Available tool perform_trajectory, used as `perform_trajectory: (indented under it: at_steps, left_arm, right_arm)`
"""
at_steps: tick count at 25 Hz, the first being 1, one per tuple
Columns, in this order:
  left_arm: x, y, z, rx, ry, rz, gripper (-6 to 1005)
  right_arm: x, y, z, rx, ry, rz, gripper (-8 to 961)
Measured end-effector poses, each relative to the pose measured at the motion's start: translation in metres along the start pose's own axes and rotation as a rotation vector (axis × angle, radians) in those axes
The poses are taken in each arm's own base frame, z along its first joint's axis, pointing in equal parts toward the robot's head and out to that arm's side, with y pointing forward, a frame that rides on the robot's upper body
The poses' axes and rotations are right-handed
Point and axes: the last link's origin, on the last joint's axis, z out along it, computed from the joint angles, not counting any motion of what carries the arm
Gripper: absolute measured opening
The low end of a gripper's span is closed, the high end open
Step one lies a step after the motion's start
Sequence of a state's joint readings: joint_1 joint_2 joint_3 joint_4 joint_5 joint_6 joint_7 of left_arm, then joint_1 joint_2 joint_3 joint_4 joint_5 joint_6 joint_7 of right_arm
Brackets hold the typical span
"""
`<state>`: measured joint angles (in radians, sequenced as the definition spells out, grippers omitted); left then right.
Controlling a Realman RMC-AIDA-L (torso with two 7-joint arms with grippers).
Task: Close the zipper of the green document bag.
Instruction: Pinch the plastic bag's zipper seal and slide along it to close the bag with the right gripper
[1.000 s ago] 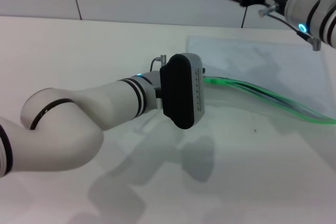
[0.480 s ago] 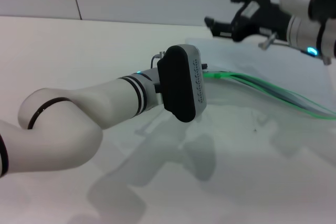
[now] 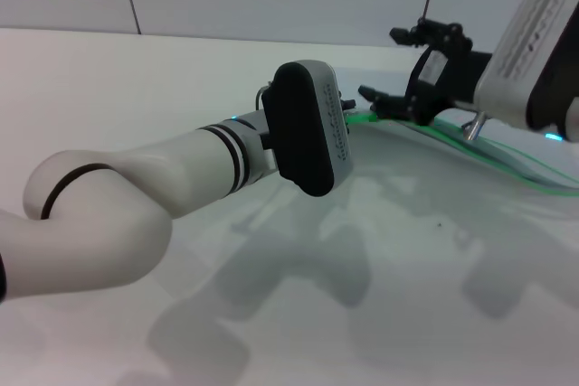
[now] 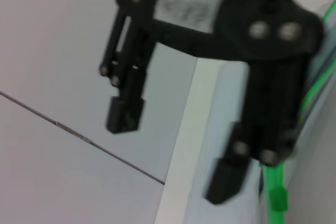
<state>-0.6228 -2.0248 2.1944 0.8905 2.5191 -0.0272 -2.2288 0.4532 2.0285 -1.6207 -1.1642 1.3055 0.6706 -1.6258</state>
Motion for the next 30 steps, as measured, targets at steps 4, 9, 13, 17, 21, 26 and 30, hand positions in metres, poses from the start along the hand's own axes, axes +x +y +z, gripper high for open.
perform_trajectory:
  at_steps: [4, 9, 13, 17, 21, 26, 30]
  left_arm:
    - [-0.001, -0.001, 0.0, 0.003, -0.005, -0.006, 79]
    - [-0.005, -0.004, -0.001, 0.008, -0.016, -0.021, 82]
    - [-0.002, -0.005, -0.001, 0.011, -0.009, -0.022, 85]
    - [-0.001, -0.005, -0.001, 0.012, -0.005, -0.038, 87]
    - [0.001, -0.005, -0.001, 0.008, -0.003, -0.048, 90]
    - [0.002, -0.005, -0.001, 0.004, -0.003, -0.047, 93]
    - [0.002, -0.005, -0.001, 0.004, -0.002, -0.046, 95]
  right_arm:
    - [0.001, 0.011, -0.002, -0.019, 0.0, -0.042, 804]
    - [-0.002, 0.027, -0.002, -0.045, 0.004, -0.12, 796]
    - [0.0, 0.033, 0.002, -0.019, 0.031, -0.18, 793]
    - [0.003, 0.039, 0.007, 0.019, 0.053, -0.228, 791]
    - [0.005, 0.044, 0.011, 0.052, 0.06, -0.259, 789]
    - [0.013, 0.046, 0.012, 0.045, 0.084, -0.257, 773]
    - [0.018, 0.046, 0.013, 0.043, 0.094, -0.247, 720]
